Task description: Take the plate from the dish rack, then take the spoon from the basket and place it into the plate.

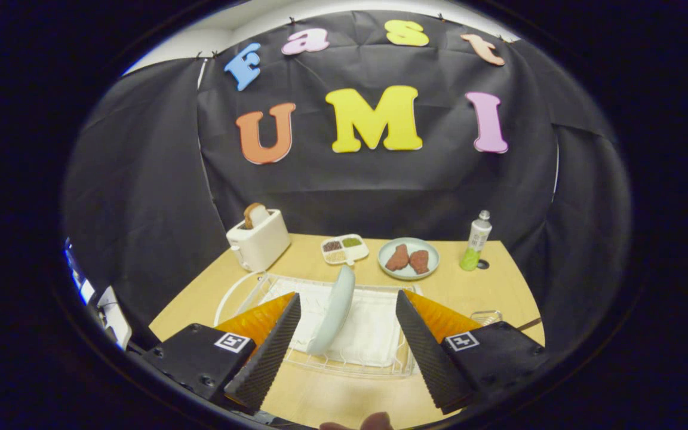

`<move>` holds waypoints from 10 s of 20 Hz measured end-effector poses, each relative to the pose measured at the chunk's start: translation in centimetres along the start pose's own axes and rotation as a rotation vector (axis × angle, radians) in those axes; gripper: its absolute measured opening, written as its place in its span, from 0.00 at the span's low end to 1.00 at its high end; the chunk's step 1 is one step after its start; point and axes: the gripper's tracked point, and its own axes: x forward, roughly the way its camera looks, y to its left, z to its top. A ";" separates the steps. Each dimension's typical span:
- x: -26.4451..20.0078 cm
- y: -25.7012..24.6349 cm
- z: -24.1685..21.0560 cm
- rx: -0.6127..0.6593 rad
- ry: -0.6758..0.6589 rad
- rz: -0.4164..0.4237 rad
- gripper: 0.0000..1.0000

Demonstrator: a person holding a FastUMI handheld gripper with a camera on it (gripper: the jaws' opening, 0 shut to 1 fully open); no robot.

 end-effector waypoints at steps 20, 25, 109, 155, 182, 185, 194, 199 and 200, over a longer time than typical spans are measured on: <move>15.1 0.6 -4.9 0.259 0.494 -0.128 0.64; 14.9 1.0 -4.8 0.243 0.499 -0.214 0.38; 7.4 -29.9 -14.6 0.236 -0.357 -0.337 0.91; -1.6 1.6 -15.3 0.221 -0.497 -0.017 0.08; -1.9 1.7 -18.2 0.102 -0.530 -0.086 0.89; -2.9 1.2 -17.6 0.060 -0.560 -0.115 0.92; -7.2 -0.2 -16.0 0.015 -0.660 -0.190 0.93; -7.9 -0.9 -16.3 0.015 -0.677 -0.217 0.93; -8.1 -1.0 -16.3 0.010 -0.686 -0.225 0.93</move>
